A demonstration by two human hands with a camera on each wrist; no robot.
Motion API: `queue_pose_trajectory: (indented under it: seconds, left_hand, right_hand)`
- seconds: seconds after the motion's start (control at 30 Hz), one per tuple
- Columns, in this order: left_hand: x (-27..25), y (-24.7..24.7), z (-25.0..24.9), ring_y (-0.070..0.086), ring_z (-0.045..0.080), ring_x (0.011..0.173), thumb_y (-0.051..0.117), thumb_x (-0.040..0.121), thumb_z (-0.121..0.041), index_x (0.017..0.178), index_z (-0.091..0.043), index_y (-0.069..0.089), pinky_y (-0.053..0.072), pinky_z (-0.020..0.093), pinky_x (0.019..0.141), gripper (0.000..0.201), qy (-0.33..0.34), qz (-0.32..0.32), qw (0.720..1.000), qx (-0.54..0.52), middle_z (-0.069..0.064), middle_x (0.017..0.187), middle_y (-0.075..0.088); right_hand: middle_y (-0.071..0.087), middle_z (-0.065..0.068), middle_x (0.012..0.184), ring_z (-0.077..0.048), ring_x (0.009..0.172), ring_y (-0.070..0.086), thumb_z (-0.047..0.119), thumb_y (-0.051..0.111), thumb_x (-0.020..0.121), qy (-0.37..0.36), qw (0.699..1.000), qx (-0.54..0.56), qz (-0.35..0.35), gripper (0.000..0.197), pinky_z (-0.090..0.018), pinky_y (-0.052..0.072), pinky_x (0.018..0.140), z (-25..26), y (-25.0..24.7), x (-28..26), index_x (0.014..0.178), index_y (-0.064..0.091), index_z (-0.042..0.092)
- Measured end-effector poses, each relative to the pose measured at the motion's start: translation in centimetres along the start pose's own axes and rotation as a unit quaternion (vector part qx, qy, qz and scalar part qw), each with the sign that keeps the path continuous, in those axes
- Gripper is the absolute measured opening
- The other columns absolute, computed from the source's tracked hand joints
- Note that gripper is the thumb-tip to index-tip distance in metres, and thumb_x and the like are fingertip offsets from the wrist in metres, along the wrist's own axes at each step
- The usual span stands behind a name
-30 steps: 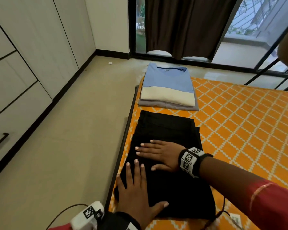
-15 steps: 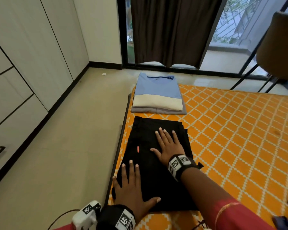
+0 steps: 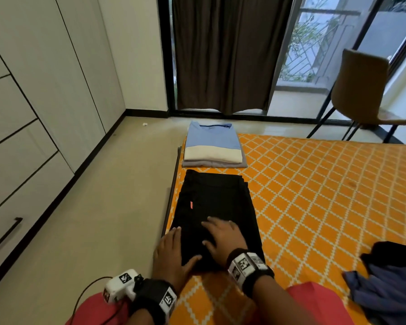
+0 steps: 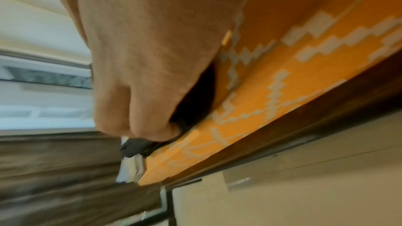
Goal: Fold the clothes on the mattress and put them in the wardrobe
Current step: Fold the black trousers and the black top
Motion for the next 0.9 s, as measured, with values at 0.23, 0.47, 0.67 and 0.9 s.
queue_pose_trajectory:
  seconds: [0.23,0.47,0.67,0.9]
  left_hand:
    - [-1.0,-1.9,0.3,0.057,0.027,0.109,0.052,0.098,-0.037,0.134,-0.012,0.050,0.047,0.034,0.088,0.043,-0.135,0.031,0.983,-0.121,0.009,0.126,0.050]
    - [0.6,-0.7,1.9,0.060,0.028,0.088,0.053,0.096,-0.045,0.109,-0.009,0.064,0.048,0.032,0.073,0.040,-0.181,-0.015,0.968,-0.173,0.012,0.105,0.061]
    - [1.0,-0.3,2.0,0.053,0.027,0.063,0.045,0.100,-0.036,0.092,-0.014,0.041,0.043,0.036,0.059,0.024,-0.164,-0.045,0.958,-0.231,0.008,0.074,0.057]
    - [0.8,0.3,1.8,0.059,0.029,0.089,0.052,0.092,-0.052,0.109,-0.012,0.050,0.055,0.043,0.076,0.044,-0.167,-0.053,0.962,-0.212,0.011,0.100,0.060]
  right_hand:
    - [0.051,-0.016,0.134,-0.037,0.112,0.055,0.024,0.061,0.089,0.477,0.737,0.437,-0.197,0.036,-0.041,0.047,0.093,-7.8,-1.8,-2.1,0.124,0.059,0.016]
    - [0.061,-0.014,0.093,-0.030,0.083,0.057,0.037,0.067,0.089,0.502,0.720,0.441,-0.186,0.037,-0.035,0.044,0.072,-9.9,3.7,-5.8,0.100,0.061,0.002]
    - [0.064,-0.017,0.086,-0.033,0.079,0.060,0.038,0.053,0.097,0.462,0.747,0.415,-0.236,0.033,-0.035,0.045,0.069,-9.3,2.9,-5.5,0.090,0.065,0.008]
    - [0.065,-0.015,0.100,-0.041,0.109,0.054,0.040,0.053,0.097,0.483,0.746,0.391,-0.240,0.029,-0.045,0.041,0.096,-9.4,3.3,-5.1,0.087,0.066,0.016]
Point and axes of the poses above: each hand's wrist, its own x-axis towards the middle knuckle, its own y-axis out of the palm, z = x × y, the point moved 3 cm from there along x, towards the middle knuckle
